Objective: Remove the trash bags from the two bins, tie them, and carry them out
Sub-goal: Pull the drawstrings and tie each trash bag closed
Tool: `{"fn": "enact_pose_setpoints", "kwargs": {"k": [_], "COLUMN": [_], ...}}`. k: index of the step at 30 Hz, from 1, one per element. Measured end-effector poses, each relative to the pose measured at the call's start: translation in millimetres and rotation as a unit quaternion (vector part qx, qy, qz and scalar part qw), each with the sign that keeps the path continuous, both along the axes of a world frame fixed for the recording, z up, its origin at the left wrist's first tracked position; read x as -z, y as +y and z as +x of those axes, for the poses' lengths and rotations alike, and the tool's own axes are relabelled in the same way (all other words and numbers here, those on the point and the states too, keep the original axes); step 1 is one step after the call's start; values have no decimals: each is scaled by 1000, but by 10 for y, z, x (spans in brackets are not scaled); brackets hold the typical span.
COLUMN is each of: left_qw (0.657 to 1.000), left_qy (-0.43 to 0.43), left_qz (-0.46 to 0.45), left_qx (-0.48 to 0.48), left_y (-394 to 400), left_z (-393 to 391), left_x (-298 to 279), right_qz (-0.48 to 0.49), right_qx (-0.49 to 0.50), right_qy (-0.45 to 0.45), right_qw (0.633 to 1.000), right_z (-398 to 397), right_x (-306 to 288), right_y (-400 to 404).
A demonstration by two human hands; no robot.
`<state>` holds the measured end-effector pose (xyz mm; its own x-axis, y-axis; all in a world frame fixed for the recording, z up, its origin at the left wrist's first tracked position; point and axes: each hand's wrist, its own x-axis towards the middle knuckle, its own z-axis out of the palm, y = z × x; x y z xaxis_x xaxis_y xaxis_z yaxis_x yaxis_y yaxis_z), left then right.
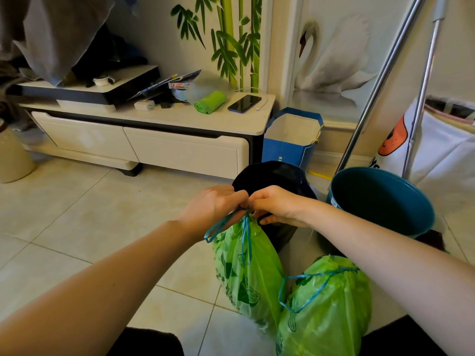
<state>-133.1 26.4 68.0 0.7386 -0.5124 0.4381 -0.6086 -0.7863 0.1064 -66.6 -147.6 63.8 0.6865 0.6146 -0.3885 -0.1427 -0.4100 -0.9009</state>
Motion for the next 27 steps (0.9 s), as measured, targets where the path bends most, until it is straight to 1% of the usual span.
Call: {"fn": "enact_pose_setpoints", "kwargs": {"k": [3,6,10,11,12,14,16,18,20,21,22,24,26,27], "left_qw": [1000,1000,999,999,999,999,999,999,998,997,996,980,943,927], "left_qy": [14,26,36,40,42,43,44,46,53,63,83,174,279,306], "left_qz": [1,-1,-3,-4,-4,-8,-17,-19,-9,-5,-8,-68,-154,-189], "left_qx": [-3,1,-5,-8,-10,-15,-19,-21,-31,-36,-44,-72,-98,-106], "left_y": [7,37,65,70,78,99,114,114,116,110,98,94,150,197], "left_z": [7,40,40,34,29,29,37,44,47,47,48,51,52,47], "left_x": [-9,-5,-2,3,7,12,11,17,18,14,-1,-63,-113,-129], "right_qz": [-33,-83,-160,-158,-137,-50,28,63,77,81,80,62,25,10], "right_qx": [5,-35,-87,-86,-74,-34,-12,-16,-14,-6,7,40,72,88], "right_qy": [12,-4,-98,-108,-104,-69,-29,13,51,56,50,18,-25,-39], "right_qw": [999,996,978,978,982,996,999,998,996,995,996,997,997,995], "right_z": [5,28,85,111,140,182,197,188,164,168,175,206,250,281], "right_x": [-42,-144,-273,-301,-333,-406,-469,-499,-513,-514,-514,-494,-429,-380], "right_y": [28,-8,-50,-71,-99,-170,-227,-245,-239,-239,-240,-256,-317,-366]}}
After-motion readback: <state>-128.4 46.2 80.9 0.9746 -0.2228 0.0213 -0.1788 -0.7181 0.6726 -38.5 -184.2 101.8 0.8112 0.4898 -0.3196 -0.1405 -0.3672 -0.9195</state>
